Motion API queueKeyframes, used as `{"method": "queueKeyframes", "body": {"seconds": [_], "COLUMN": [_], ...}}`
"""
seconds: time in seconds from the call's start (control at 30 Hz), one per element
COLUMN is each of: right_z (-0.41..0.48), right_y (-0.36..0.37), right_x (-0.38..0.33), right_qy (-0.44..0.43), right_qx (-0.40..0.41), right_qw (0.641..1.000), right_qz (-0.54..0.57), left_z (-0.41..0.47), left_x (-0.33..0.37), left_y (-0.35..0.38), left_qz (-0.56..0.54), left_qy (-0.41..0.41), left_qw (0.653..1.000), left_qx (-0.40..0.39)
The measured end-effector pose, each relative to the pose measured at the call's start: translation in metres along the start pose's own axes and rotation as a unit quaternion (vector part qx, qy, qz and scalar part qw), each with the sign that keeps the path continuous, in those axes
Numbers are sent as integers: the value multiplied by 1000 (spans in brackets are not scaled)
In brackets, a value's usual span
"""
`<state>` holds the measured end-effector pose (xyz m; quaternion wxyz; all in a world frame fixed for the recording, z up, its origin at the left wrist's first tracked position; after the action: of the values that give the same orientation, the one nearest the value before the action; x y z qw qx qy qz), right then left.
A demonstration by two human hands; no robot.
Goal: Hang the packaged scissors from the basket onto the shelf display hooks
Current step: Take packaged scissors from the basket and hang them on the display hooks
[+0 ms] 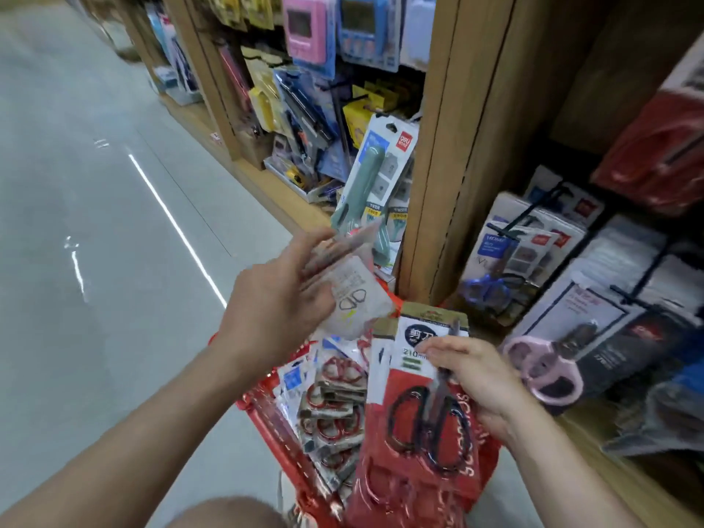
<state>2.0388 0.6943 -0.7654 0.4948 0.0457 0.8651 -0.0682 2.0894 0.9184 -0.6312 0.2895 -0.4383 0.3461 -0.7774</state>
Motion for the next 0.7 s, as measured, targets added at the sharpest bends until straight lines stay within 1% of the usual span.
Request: {"method": "queueKeyframes", "body": {"seconds": [0.03,0.07,0.1,0.17,0.23,0.3,0.37,0.4,0.47,0.53,0.6,0.63,0.7], "right_z": [-8,-16,-24,-40,-52,-70,-89,-97,-107,-118,-128,-134,-146], "right_y": [1,0,-1,-5,-11,-15,-14,-15,-22,-33,-46,-52,-62], "right_x": [-6,-11,-16,-25,-30,-44,-57,-61,-67,-73,-80,-84,-90], "right_qy": [8,15,33,73,92,61,13,-10,-52,-89,-133,-154,-190], "right_qx": [-2,0,0,-17,-48,-81,-102,-102,-76,-26,7,20,41], "right_qw": [1000,1000,998,986,973,971,972,972,975,980,980,979,974], "right_qz": [11,27,61,151,204,214,209,211,205,176,145,129,114], "left_z": [-5,-11,-19,-40,-66,-86,-96,-98,-97,-95,-97,-96,-86], "left_x": [19,37,52,73,89,102,108,111,113,115,121,127,137], "left_y": [-9,-18,-25,-36,-40,-40,-39,-39,-38,-34,-29,-31,-38], "left_qz": [52,95,116,117,122,136,149,150,147,138,73,23,-84], "left_qy": [76,156,235,377,475,532,549,548,523,470,405,368,273], "left_qw": [996,982,964,918,872,836,822,821,834,859,889,907,944], "left_qx": [15,38,52,48,13,-10,-32,-51,-96,-146,-200,-204,-165]}}
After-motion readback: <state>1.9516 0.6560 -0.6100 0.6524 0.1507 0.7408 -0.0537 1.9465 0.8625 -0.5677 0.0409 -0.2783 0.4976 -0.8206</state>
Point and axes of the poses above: each hand's wrist, its own z-axis towards the middle knuckle, its own y-axis out of the palm, x = y × z, the point moved 4 cm from there along z, towards the middle knuckle, and after that the axes turned 3 degrees about y, right-handed, at the moved point
